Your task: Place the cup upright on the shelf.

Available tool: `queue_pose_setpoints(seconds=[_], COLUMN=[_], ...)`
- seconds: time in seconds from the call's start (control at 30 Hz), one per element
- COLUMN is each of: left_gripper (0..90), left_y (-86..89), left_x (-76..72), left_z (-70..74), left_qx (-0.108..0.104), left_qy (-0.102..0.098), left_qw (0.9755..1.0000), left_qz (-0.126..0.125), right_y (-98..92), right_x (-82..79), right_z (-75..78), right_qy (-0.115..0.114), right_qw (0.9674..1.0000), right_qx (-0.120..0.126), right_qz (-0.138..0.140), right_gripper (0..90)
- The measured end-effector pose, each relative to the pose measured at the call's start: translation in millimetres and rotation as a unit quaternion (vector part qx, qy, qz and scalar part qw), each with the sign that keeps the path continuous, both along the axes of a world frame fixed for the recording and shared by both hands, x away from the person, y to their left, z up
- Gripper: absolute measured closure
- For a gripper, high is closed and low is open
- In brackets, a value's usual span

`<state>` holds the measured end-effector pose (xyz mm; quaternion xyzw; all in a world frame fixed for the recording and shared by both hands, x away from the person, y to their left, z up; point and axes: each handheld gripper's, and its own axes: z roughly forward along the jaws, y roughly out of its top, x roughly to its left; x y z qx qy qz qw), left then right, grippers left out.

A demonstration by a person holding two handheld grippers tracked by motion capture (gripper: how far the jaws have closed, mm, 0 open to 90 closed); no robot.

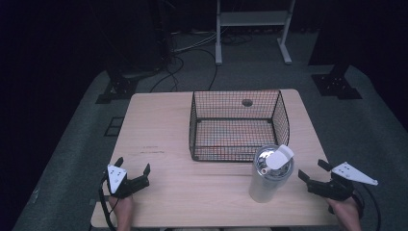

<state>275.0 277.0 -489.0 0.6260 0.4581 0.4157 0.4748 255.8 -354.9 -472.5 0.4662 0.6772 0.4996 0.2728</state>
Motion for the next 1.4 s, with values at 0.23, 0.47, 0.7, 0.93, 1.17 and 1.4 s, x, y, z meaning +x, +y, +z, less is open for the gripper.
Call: queue_pose_setpoints(seconds=[0.23, 0.47, 0.7, 0.93, 1.17, 1.4], left_gripper=[0.0, 0.0, 0.0, 0.0, 0.0, 0.0], left_y=[-0.6, -0.1, 0.1, -0.1, 0.0, 0.0], left_x=[-0.1, -0.8, -0.9, -0.8, -0.8, -0.7], left_z=[-0.1, -0.1, -0.1, -0.1, -0.1, -0.1], left_qx=[0.002, 0.000, 0.000, 0.001, 0.001, 0.000], left_qy=[0.000, -0.002, -0.003, -0.002, -0.002, -0.001], left_qw=[1.0000, 1.0000, 1.0000, 1.0000, 1.0000, 1.0000], left_qz=[0.000, -0.001, -0.002, -0.002, -0.002, -0.001], right_y=[5.7, 10.0, 13.4, 16.1, 22.3, 30.2], right_x=[-0.3, -5.9, -14.1, -24.1, -32.7, -41.4], right_z=[8.9, 14.7, 21.2, 27.2, 31.2, 34.3], right_qy=[-0.002, 0.003, 0.001, -0.011, -0.015, -0.017], right_qw=[0.9997, 0.9985, 0.9968, 0.9948, 0.9914, 0.9868], right_qx=[-0.013, -0.030, -0.041, -0.043, -0.048, -0.062], right_qz=[0.019, 0.045, 0.068, 0.092, 0.121, 0.149], right_gripper=[8.7, 8.6, 8.6, 8.6, 8.6, 8.0])
